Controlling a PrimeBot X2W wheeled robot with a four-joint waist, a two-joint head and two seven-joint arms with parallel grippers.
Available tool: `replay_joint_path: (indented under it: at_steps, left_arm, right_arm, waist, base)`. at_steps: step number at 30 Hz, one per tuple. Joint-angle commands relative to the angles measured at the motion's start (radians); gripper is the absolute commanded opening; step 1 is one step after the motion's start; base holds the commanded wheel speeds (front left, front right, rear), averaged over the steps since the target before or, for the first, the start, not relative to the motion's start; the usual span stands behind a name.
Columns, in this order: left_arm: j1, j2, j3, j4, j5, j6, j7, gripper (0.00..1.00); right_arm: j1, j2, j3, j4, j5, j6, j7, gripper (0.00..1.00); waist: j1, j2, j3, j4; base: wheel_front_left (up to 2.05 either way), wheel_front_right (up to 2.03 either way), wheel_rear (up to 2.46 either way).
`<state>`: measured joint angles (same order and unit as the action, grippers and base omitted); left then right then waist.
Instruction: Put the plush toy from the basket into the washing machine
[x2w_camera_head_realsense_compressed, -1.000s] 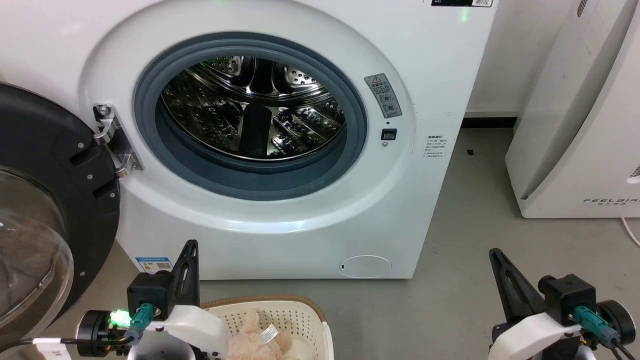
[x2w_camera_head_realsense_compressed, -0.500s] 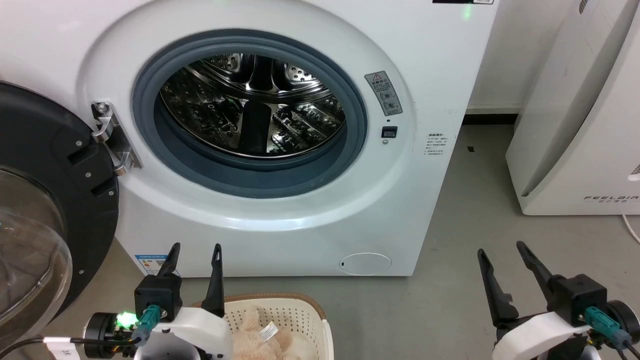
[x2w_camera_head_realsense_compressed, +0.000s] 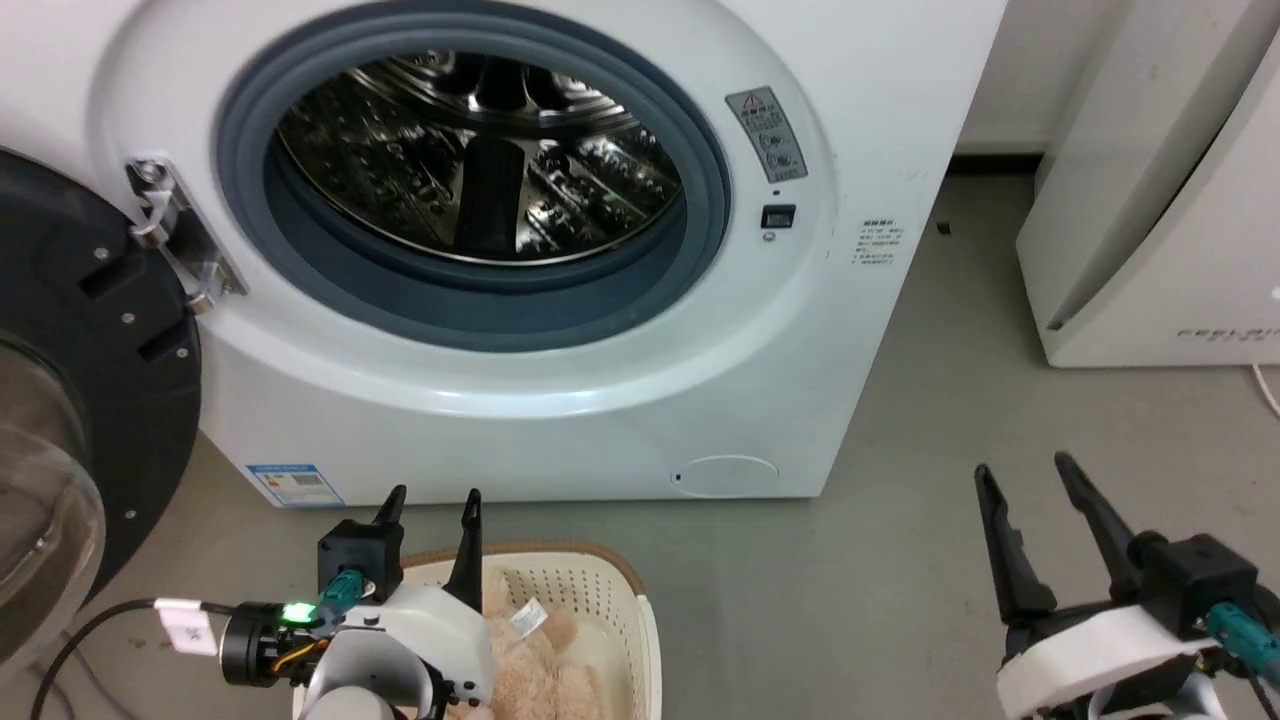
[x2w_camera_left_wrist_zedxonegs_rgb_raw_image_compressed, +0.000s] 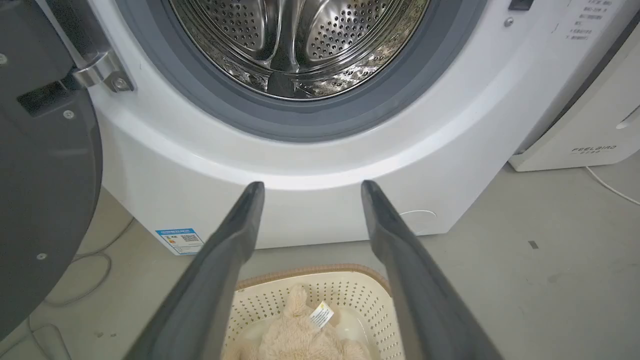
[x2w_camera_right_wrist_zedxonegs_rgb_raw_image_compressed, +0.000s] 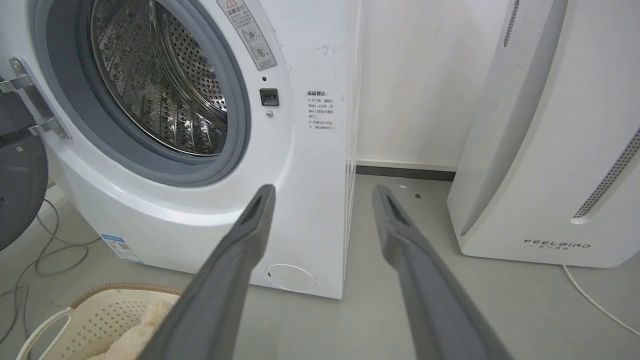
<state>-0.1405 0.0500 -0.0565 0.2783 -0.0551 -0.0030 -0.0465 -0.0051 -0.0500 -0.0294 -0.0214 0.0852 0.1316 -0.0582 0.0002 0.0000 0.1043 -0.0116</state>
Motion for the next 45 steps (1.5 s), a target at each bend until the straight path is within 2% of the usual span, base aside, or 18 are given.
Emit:
replay_joint_path:
  at_steps: [1,15,16,35,45]
  left_arm:
    - [-0.021,0.001,-0.006,0.021,-0.005,-0.002,-0.008,1.00]
    - [-0.121,0.027,-0.037,0.190,-0.031,0.008,0.014,1.00]
    - [-0.142,0.032,-0.043,0.222,-0.038,0.012,0.021,1.00]
    - [-0.295,0.061,-0.103,0.419,-0.075,-0.002,0.070,1.00]
    - [-0.392,0.107,-0.164,0.542,-0.077,0.008,0.106,1.00]
  right_arm:
    - [-0.020,0.000,-0.005,-0.010,0.011,0.000,-0.009,1.00]
    - [-0.075,0.000,-0.017,-0.036,0.049,0.000,-0.038,1.00]
    - [-0.087,0.000,-0.020,-0.043,0.058,0.000,-0.044,1.00]
    - [-0.149,0.000,-0.041,-0.100,0.091,-0.001,-0.083,1.00]
    - [-0.188,0.000,-0.057,-0.143,0.116,-0.001,-0.108,1.00]
  waist:
    - [-0.0002,0.0000,0.013,-0.003]
    - [-0.0002,0.0000,0.163,-0.027]
    - [-0.0002,0.0000,0.199,-0.032]
    - [-0.0002,0.0000,0.452,-0.047]
    - [-0.0002,0.0000,0.589,-0.054]
  base:
    - [0.00,0.00,0.00]
    - [0.00,0.00,0.00]
    - [0.00,0.00,0.00]
    - [0.00,0.00,0.00]
    - [0.00,0.00,0.00]
